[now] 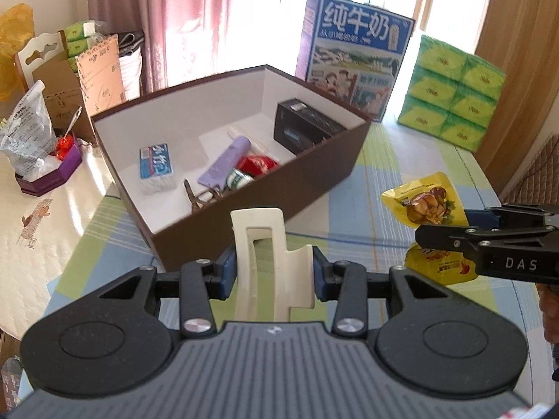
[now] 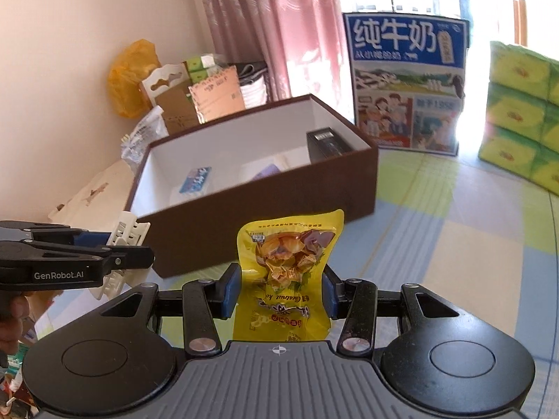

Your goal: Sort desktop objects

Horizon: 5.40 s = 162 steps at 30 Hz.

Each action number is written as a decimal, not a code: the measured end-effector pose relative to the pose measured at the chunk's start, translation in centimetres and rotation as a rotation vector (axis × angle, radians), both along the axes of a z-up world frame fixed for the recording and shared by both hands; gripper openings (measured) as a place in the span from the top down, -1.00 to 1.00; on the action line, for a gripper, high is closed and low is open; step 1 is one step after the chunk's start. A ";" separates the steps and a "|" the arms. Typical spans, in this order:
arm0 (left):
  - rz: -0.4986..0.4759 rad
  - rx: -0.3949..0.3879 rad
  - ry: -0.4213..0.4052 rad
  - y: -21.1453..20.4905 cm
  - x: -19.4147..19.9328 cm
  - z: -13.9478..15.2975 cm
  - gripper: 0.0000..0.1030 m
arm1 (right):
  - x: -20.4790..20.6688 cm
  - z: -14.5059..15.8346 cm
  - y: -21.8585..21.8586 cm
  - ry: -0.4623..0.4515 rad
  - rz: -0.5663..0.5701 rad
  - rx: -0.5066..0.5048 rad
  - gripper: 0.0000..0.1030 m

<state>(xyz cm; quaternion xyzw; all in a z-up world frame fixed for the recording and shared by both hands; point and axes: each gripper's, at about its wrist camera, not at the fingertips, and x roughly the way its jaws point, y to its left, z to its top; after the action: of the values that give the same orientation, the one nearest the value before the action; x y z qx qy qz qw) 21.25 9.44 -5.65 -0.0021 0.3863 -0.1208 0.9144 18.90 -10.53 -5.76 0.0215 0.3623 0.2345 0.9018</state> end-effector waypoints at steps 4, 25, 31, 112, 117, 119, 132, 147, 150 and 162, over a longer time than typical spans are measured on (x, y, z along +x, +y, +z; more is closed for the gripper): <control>0.018 -0.014 -0.014 0.9 0.7 0.7 0.29 | 1.1 0.7 0.7 -0.009 0.022 0.022 0.15; 0.089 -0.028 -0.098 5.0 8.5 4.0 0.29 | 10.5 5.1 6.9 -0.111 0.132 0.086 0.15; 0.090 -0.015 -0.101 5.7 11.6 3.7 0.29 | 14.2 4.6 8.3 -0.108 0.126 0.056 0.15; 0.079 -0.036 0.134 4.5 24.9 -5.2 0.15 | 25.2 -5.0 10.1 0.062 0.213 -0.155 -0.59; 0.092 -0.039 0.121 4.8 23.7 -4.3 -0.03 | 24.4 -5.0 10.0 0.075 0.228 -0.159 -0.64; 0.095 -0.035 0.112 4.7 23.1 -3.8 -0.11 | 24.0 -5.0 9.9 0.078 0.233 -0.162 -0.69; 0.145 0.007 0.058 4.4 17.7 -0.1 -0.55 | 20.1 -2.8 8.8 0.059 0.243 -0.136 -0.94; 0.201 0.047 0.008 3.2 11.1 3.8 -0.65 | 13.8 1.7 6.5 -0.035 0.241 -0.126 -0.96; 0.209 0.057 -0.007 2.8 9.7 4.5 -0.65 | 12.7 2.4 6.1 -0.047 0.242 -0.121 -0.96; 0.207 0.069 -0.064 0.4 3.1 7.3 -0.66 | 7.7 4.7 3.1 -0.080 0.233 -0.085 -0.96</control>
<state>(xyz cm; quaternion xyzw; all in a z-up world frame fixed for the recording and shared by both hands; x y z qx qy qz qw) 24.31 9.85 1.67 -0.0067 0.3585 -0.0124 0.9334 26.59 -7.42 -1.09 -0.0683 0.3356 0.3228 0.8823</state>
